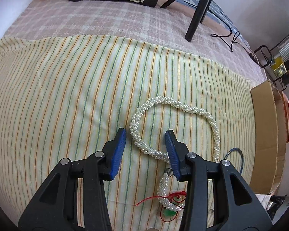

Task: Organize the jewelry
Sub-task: 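Move left gripper to the white pearl necklace while right gripper approaches the cream bead bracelet, then grasp and lift the pearl necklace with left gripper while right gripper grasps the bead bracelet, then carry necklace and bracelet over the box and open both grippers to drop them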

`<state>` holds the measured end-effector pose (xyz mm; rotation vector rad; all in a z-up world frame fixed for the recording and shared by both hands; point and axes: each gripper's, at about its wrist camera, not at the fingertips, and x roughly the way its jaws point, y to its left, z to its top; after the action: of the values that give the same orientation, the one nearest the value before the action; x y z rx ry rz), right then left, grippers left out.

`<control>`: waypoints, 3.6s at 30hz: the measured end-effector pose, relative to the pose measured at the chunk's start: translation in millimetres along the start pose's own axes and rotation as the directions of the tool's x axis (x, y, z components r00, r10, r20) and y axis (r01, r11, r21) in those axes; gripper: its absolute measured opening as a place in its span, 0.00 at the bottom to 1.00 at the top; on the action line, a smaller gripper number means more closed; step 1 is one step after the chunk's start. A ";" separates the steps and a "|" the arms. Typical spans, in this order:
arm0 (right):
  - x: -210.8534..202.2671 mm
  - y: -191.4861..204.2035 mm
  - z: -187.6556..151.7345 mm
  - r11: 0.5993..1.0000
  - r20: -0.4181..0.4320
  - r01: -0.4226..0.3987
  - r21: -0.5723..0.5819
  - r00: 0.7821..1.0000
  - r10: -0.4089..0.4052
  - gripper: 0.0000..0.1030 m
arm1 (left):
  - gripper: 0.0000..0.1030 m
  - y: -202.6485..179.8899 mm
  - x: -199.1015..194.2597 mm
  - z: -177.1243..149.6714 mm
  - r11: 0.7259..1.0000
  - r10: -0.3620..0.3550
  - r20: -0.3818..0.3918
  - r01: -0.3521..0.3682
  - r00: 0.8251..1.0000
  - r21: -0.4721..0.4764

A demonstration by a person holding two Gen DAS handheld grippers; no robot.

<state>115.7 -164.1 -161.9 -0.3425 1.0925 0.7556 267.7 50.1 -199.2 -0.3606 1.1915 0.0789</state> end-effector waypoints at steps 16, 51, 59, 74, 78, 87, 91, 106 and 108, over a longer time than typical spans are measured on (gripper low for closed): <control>23.8 4.2 -2.9 0.999 -0.069 0.017 -0.028 0.997 -0.018 0.48 | 0.06 10.4 -3.8 -5.0 0.999 0.036 0.056 -0.036 0.998 0.000; -28.9 2.5 13.0 0.998 0.106 0.064 0.022 0.992 -0.066 0.06 | 0.05 -13.4 -121.2 -8.7 0.971 -0.237 0.226 0.235 0.945 0.039; -54.0 6.1 22.3 0.998 0.186 0.059 0.033 0.981 -0.064 0.06 | 0.06 -24.7 -162.9 -11.6 0.947 -0.320 0.281 0.310 0.905 0.080; -87.7 -16.4 32.8 0.994 0.288 0.064 0.090 0.954 -0.087 0.06 | 0.05 -53.6 -200.4 -22.5 0.916 -0.400 0.306 0.370 0.864 0.151; -101.3 -27.1 31.7 0.990 0.314 0.075 0.117 0.943 -0.109 0.06 | 0.05 -67.6 -210.7 -22.7 0.907 -0.420 0.318 0.380 0.850 0.182; -127.1 -59.0 25.5 0.976 0.361 0.091 0.200 0.919 -0.160 0.06 | 0.05 -112.2 -230.8 -16.0 0.879 -0.469 0.315 0.401 0.825 0.259; -134.2 -76.8 20.3 0.965 0.364 0.107 0.241 0.912 -0.192 0.06 | 0.05 -134.9 -234.5 -10.5 0.864 -0.490 0.303 0.410 0.817 0.292; -140.0 -128.7 -4.0 0.925 0.326 0.112 0.364 0.915 -0.239 0.06 | 0.05 -222.1 -208.0 19.1 0.848 -0.489 0.233 0.396 0.841 0.352; -140.0 -132.5 -5.9 0.921 0.321 0.113 0.373 0.916 -0.242 0.06 | 0.05 -232.9 -202.6 23.9 0.849 -0.484 0.226 0.390 0.846 0.357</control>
<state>169.8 -314.4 -53.9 0.0030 0.8090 0.4239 271.0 -135.3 48.7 -0.3337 0.7675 -0.4349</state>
